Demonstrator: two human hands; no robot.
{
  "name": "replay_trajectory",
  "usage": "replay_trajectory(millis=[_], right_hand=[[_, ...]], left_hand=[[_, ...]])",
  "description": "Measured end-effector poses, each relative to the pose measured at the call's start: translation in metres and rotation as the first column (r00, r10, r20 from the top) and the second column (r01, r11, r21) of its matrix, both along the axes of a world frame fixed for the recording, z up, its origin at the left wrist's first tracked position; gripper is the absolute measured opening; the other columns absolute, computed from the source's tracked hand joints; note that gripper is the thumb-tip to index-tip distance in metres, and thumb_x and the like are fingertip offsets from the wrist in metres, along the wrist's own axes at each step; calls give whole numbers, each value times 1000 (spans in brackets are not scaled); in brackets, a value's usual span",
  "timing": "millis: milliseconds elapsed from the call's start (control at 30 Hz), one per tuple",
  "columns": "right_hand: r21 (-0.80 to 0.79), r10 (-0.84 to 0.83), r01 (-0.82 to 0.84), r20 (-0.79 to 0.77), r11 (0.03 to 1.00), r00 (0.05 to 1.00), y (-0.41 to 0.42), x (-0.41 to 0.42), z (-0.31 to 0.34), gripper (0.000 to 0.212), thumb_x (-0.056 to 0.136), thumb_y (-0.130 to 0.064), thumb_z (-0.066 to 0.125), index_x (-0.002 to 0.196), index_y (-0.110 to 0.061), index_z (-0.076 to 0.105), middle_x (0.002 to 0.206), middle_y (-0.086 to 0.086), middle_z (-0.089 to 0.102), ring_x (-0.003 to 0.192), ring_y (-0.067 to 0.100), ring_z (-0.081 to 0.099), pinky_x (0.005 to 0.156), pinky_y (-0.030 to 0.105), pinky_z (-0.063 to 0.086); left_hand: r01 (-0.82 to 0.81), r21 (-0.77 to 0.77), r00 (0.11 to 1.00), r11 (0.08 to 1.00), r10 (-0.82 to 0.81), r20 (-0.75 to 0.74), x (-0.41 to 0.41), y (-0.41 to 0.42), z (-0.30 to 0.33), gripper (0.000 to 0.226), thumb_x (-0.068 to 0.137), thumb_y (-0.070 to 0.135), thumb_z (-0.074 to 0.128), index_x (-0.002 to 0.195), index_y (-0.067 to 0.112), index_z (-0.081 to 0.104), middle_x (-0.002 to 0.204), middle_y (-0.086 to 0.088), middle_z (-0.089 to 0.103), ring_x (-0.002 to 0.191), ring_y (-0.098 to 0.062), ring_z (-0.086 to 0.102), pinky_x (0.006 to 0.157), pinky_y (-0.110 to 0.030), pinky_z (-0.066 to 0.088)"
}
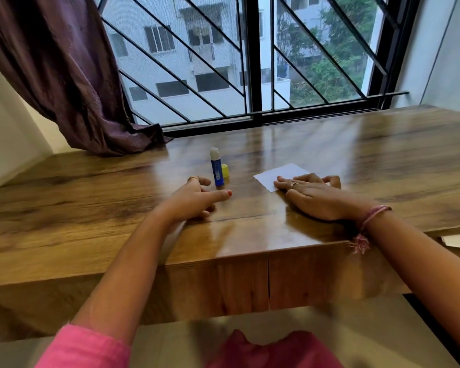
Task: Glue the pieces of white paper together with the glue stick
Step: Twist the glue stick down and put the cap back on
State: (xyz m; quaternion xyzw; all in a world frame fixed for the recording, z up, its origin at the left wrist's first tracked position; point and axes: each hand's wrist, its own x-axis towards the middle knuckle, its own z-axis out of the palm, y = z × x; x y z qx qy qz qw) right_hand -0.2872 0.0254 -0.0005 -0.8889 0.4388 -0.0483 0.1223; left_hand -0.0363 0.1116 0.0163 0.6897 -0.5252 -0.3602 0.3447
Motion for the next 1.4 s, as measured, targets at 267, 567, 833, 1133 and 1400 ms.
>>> replay_trajectory(millis=[267, 567, 833, 1133, 1400], right_hand=[[-113, -1, -5, -50, 994, 999, 0, 2, -11, 54, 96, -40, 15, 149, -38, 7, 158, -19, 5, 144, 7, 5, 112, 41, 3], [-238, 76, -46, 122, 970, 990, 7, 2, -15, 50, 98, -33, 27, 147, -38, 20, 157, -18, 15, 143, 2, 7, 106, 35, 8], [-225, 189, -137, 230, 965, 955, 31, 13, -13, 50, 95, -44, 41, 143, -40, 30, 151, -17, 29, 135, 7, 24, 95, 27, 10], [145, -64, -55, 705, 988, 706, 50, 30, -6, 50, 86, -33, 65, 132, -21, 51, 113, -8, 63, 87, 18, 64, 74, 16, 46], [215, -65, -168, 780, 962, 622, 59, 46, -6, 14, 90, -31, 59, 96, -22, 68, 89, 2, 72, 62, 4, 61, 61, 10, 46]], left_hand=[[-178, -136, 984, 975, 174, -44, 12, -37, -12, 67, 78, 32, 76, 131, 9, 40, 107, -8, 57, 80, -17, 64, 58, -23, 52], [-182, -473, 952, 862, 276, 136, -2, -60, -20, 55, 79, 40, 74, 120, 10, 54, 109, 0, 59, 87, -14, 59, 74, -28, 49], [-100, -495, 989, 863, 140, 44, -7, -52, -20, 38, 81, 33, 74, 109, 9, 66, 99, -2, 70, 87, -11, 64, 69, -11, 45], [169, -459, 888, 872, -337, -313, -18, -27, -12, 26, 80, 28, 72, 105, 23, 71, 108, -2, 72, 106, -16, 64, 83, -27, 43], [274, -446, 758, 852, -477, -445, -19, -25, -13, 33, 81, 18, 69, 112, 8, 66, 108, -8, 71, 106, -22, 65, 85, -27, 52]])
